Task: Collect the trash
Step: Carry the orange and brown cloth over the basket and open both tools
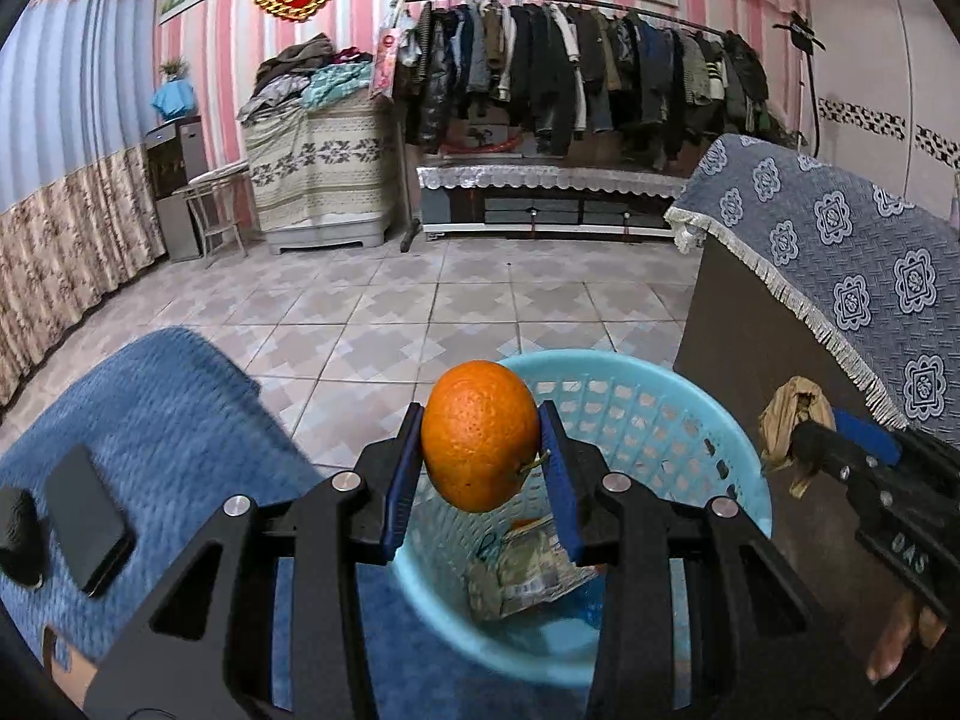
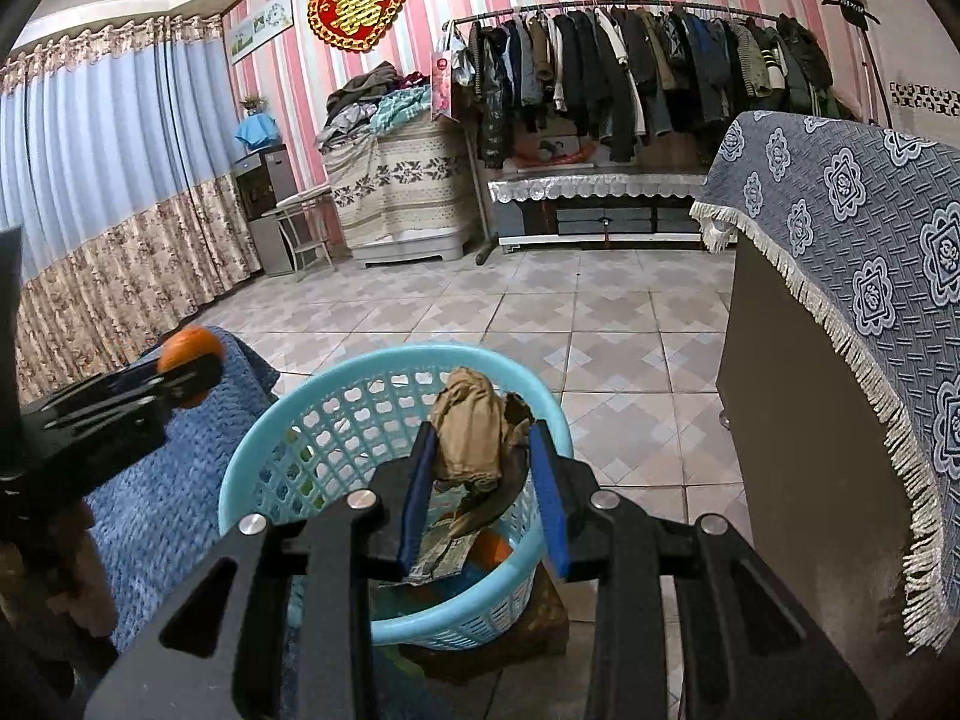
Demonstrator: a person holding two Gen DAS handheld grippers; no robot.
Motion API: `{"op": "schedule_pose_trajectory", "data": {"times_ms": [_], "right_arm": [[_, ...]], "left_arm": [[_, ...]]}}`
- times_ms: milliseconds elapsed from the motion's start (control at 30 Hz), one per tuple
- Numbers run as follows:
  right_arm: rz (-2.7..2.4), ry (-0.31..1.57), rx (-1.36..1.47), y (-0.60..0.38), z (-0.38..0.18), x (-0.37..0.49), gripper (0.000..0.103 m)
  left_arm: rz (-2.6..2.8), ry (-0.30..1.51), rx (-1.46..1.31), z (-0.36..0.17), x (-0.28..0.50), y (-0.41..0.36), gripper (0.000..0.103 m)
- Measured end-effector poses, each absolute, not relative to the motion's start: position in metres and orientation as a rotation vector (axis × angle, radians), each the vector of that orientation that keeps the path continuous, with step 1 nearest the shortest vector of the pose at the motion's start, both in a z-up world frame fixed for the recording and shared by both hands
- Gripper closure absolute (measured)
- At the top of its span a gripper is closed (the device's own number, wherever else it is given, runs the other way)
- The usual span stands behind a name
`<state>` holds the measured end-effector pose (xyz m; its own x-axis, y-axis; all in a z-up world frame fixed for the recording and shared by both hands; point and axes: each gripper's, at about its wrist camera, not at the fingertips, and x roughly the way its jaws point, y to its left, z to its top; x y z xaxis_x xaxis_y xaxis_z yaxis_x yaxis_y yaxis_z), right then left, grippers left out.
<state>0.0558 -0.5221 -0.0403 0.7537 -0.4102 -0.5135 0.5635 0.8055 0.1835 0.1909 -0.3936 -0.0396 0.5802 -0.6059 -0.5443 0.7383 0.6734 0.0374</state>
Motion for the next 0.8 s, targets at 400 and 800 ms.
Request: {"op": "schedule_pose_trajectory", "data": {"times_ms": [400, 800], "right_arm": [[-0.545, 0.491, 0.348, -0.527, -0.047, 0.060, 0.071], [-0.514, 0.518, 0.331, -0.517, -0.058, 0.076, 0.071]], "left_arm": [[-0.800, 0.552, 0.288, -0.046, 0.216, -0.418, 0.044], [-0.668, 0.523, 0.179, -0.022, 0.241, -0.361, 0.011]]}}
